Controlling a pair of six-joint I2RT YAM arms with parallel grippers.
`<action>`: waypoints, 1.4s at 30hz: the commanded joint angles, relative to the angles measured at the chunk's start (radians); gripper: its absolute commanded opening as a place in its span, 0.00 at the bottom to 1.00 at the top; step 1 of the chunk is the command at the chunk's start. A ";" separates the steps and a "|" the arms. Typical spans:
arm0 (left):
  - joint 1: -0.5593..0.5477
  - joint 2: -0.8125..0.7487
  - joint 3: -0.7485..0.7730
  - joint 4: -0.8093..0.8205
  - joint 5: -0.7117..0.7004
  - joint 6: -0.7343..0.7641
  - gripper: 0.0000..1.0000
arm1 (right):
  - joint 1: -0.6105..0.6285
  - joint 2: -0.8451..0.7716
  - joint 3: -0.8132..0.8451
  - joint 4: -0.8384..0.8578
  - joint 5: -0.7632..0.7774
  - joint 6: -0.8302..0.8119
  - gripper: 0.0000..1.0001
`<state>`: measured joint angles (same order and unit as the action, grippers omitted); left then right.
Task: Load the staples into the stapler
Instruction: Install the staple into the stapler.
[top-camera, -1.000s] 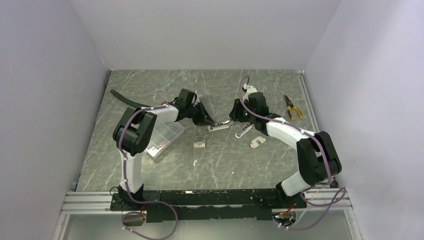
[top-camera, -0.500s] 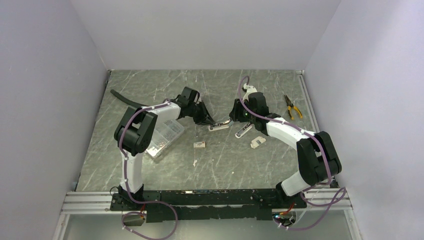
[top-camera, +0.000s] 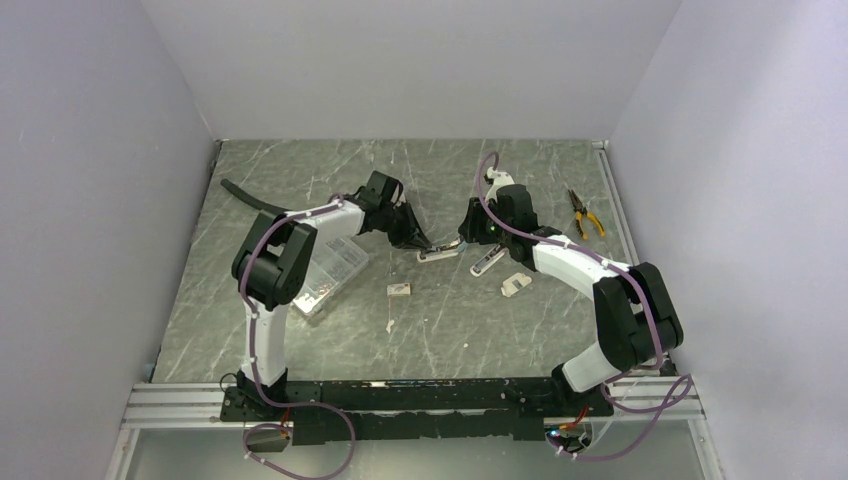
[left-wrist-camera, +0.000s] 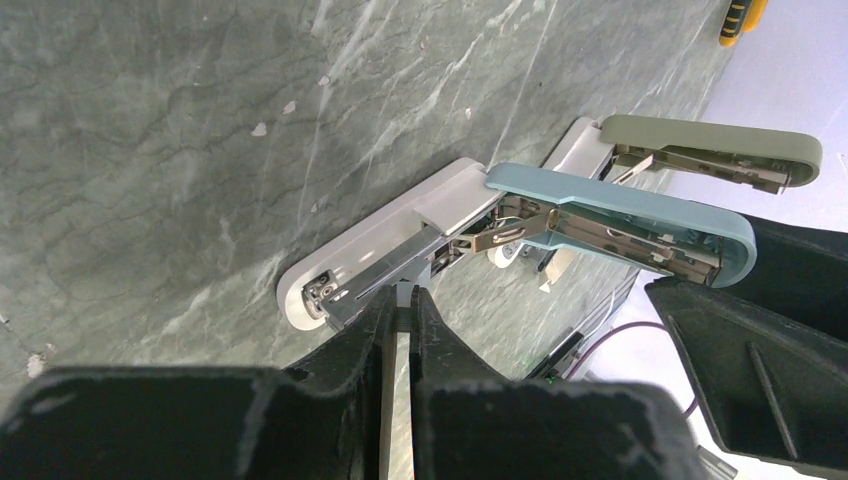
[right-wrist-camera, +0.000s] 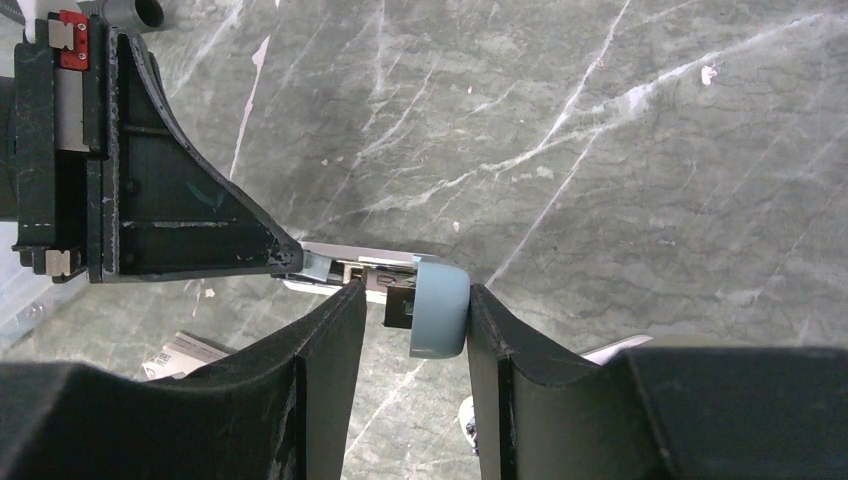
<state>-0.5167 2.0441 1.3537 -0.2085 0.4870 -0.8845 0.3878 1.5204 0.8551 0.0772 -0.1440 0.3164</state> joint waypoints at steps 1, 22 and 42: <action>-0.018 0.039 0.036 -0.065 -0.031 0.034 0.12 | 0.000 -0.021 -0.005 0.041 -0.014 -0.009 0.45; -0.035 0.022 0.072 -0.150 -0.106 0.107 0.12 | 0.000 -0.025 -0.003 0.038 -0.009 -0.014 0.46; -0.034 -0.031 0.007 -0.135 -0.121 0.127 0.10 | -0.001 -0.022 0.003 0.033 -0.008 -0.020 0.45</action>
<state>-0.5449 2.0388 1.3972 -0.2928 0.4049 -0.7860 0.3878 1.5204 0.8551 0.0769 -0.1436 0.3130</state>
